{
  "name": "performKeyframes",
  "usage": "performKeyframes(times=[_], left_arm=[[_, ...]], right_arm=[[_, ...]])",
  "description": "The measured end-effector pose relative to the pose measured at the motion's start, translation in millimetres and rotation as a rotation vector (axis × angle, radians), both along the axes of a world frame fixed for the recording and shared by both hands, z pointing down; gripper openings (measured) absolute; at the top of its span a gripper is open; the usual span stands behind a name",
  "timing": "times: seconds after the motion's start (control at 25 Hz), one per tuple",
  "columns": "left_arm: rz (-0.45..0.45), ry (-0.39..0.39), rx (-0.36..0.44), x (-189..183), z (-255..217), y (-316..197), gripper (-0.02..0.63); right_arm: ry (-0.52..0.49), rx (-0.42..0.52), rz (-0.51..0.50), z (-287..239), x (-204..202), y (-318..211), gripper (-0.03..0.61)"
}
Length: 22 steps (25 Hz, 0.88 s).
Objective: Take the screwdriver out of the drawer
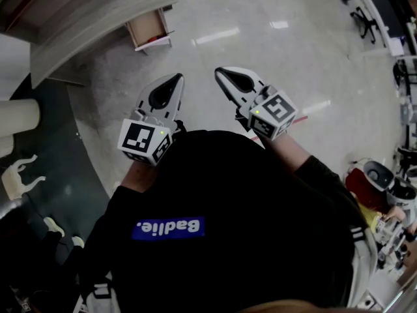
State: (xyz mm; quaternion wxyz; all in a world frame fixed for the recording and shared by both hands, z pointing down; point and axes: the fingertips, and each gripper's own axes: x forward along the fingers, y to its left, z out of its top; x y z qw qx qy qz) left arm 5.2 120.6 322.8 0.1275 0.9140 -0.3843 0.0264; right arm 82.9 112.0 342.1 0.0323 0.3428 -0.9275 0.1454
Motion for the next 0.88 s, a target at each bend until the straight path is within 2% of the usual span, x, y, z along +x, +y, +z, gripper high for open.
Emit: performKeyframes(times=[0.2,0.52,0.72,0.88], left_arm=[[0.043,0.009,-0.042,-49,13,-56,0.002],[0.102,-0.012,-0.068,-106,26,-136,0.003],[0.116,-0.028,-0.085,-130,39,-163,0.002],[0.104,-0.023,-0.116,-133,46,-178,0.002]], right_arm=[[0.012,-0.016,0.048,1,-50,-54,0.028],[0.032,-0.059,0.126,9,-99,-123,0.028],[0.038,-0.058,0.140,9,-120,-149,0.028],[0.041,-0.074,0.121,11,-127,-158,0.028]])
